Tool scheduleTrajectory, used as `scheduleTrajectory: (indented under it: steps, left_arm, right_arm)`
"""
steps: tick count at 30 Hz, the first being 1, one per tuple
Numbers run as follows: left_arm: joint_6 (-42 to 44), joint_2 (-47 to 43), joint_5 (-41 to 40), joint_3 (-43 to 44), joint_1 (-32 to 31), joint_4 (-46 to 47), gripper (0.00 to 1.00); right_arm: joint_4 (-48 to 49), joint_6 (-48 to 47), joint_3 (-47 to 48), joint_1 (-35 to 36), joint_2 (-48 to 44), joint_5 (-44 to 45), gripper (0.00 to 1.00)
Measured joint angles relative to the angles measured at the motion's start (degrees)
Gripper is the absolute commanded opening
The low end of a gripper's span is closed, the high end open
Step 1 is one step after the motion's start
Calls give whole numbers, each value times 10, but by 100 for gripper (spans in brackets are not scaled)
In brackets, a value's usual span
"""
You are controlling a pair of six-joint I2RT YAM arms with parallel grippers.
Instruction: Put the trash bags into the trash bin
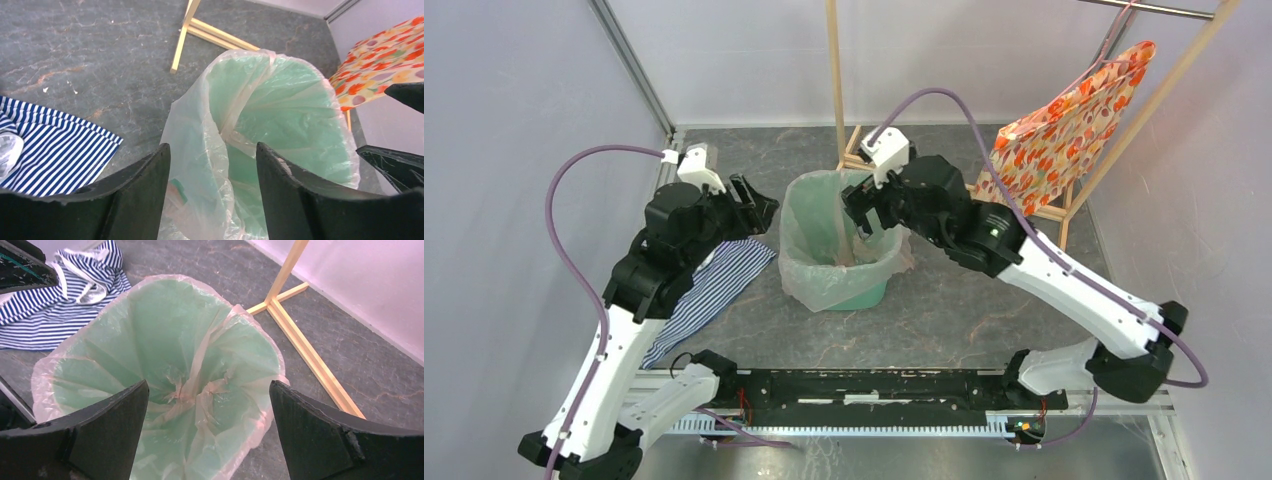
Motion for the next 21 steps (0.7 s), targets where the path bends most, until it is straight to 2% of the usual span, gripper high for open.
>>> scheduleTrajectory:
  steps: [1, 2, 3, 13, 21]
  left_arm:
    - [0, -2, 1, 3, 0, 2, 82]
    - [0, -3, 5, 6, 0, 4, 95]
    - [1, -3, 8, 8, 0, 7, 99]
    - [3, 14, 70, 9, 0, 35, 100]
    - [31, 30, 85, 9, 0, 43, 100]
  right_arm:
    - [9, 4, -10, 0, -13, 2, 98]
    - [17, 9, -23, 0, -29, 4, 98]
    - [26, 12, -33, 0, -41, 6, 98]
    - [108, 38, -180, 0, -175, 46, 98]
    - [147, 43, -271, 0, -249, 90, 98]
